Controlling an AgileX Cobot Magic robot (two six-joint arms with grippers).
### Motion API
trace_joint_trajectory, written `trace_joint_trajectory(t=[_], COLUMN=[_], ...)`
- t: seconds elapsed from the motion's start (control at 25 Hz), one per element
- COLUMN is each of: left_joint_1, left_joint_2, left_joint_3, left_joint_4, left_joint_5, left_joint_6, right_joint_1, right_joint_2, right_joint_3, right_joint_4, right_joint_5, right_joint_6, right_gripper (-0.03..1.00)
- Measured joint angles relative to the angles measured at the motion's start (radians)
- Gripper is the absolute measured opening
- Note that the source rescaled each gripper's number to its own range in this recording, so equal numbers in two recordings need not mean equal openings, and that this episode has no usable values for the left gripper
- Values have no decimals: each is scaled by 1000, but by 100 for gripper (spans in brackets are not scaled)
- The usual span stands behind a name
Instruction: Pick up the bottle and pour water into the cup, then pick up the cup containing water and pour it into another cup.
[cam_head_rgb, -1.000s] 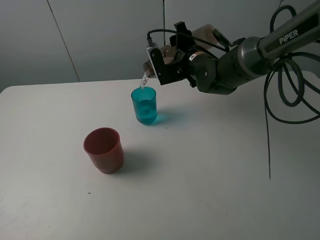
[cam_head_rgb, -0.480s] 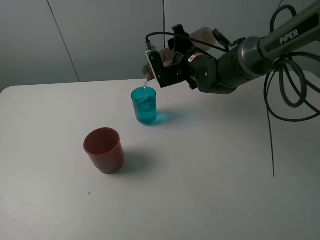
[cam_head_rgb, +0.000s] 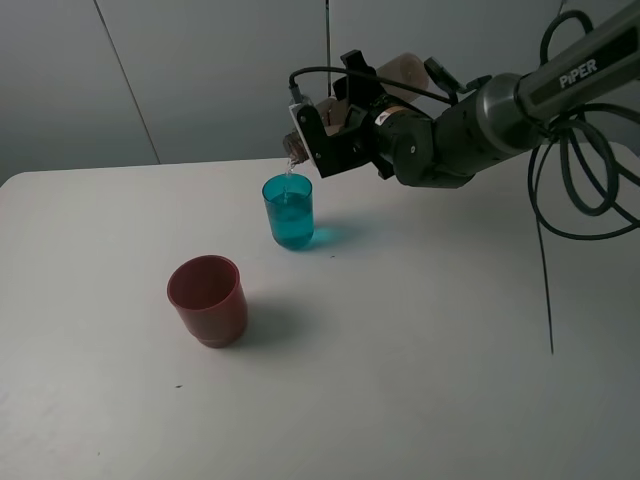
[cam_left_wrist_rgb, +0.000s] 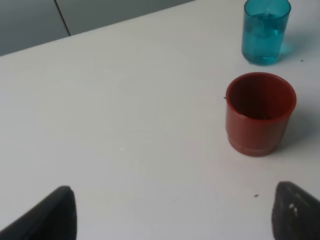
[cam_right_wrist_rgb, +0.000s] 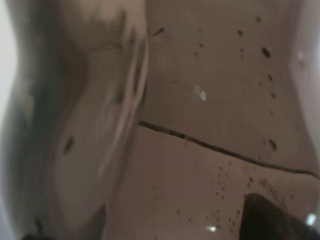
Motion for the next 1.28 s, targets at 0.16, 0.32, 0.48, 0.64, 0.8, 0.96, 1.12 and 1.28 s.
trace_joint_trajectory(t=[0.16,0.32,0.48,0.64,0.8,0.96,1.12,1.28], left_joint_1=[0,0,0,0,0,0,0,0], left_joint_2=[0,0,0,0,0,0,0,0], left_joint_3=[0,0,0,0,0,0,0,0], left_joint_4=[0,0,0,0,0,0,0,0], left_joint_5=[0,0,0,0,0,0,0,0], left_joint_6=[0,2,2,2,2,2,2,2], right_joint_1=[0,0,0,0,0,0,-4,-17], right_joint_2=[0,0,0,-30,-90,-143,-187,-205], right_joint_3=[0,0,0,0,0,0,0,0], right_joint_4=[-1,-1,2,23,27,-1,-86,-315], right_joint_5=[0,0,-26,2,139,309,465,639], right_joint_6=[0,0,6,116,288,471,702,1074], right_gripper=[1,1,1,1,1,1,1,1])
